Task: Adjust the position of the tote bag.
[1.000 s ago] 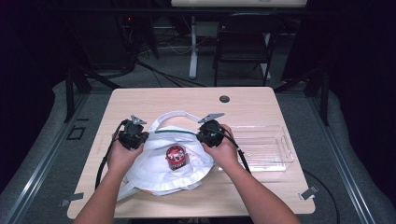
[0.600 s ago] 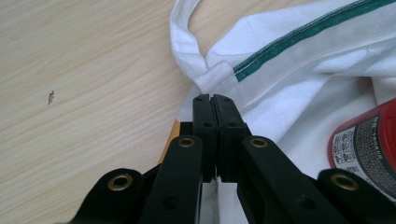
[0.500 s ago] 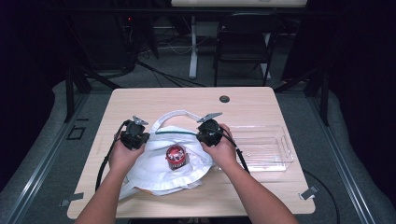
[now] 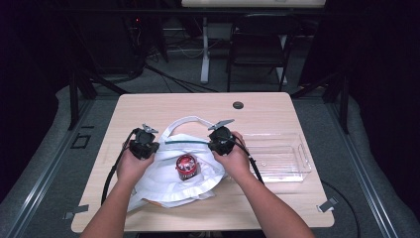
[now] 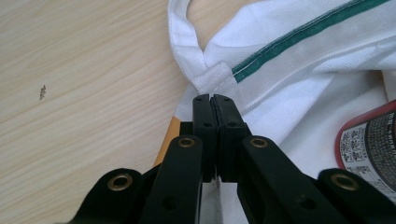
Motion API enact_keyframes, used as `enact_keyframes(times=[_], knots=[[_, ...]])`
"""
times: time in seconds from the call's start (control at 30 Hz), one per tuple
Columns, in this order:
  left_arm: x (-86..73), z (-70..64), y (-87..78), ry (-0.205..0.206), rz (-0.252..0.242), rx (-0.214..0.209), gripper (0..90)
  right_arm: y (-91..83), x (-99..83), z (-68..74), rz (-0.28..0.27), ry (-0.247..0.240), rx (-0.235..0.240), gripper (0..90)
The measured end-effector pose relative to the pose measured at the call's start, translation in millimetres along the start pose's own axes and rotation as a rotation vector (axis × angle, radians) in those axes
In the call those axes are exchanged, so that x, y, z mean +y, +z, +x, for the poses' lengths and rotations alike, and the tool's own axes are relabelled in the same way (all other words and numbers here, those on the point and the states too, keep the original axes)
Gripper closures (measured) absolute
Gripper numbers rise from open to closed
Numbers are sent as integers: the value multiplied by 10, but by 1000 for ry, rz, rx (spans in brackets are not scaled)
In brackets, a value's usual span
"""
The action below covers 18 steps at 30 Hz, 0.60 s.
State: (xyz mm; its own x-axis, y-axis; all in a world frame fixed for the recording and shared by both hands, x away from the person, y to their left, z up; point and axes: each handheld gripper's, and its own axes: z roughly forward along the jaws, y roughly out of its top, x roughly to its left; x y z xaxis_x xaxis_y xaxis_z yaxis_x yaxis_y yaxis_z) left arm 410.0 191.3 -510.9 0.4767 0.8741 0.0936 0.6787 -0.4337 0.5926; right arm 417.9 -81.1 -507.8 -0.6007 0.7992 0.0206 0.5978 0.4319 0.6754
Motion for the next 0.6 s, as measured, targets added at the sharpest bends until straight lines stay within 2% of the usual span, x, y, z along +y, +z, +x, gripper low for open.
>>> enact_keyframes(times=[0.3, 0.6], knots=[[10, 15, -29, -12, -12, -5, 878, -1, -1, 6, -3, 2, 2, 822], [5, 35, -100, -18, -33, -5, 795, -18, -6, -1, -7, 4, 3, 820]])
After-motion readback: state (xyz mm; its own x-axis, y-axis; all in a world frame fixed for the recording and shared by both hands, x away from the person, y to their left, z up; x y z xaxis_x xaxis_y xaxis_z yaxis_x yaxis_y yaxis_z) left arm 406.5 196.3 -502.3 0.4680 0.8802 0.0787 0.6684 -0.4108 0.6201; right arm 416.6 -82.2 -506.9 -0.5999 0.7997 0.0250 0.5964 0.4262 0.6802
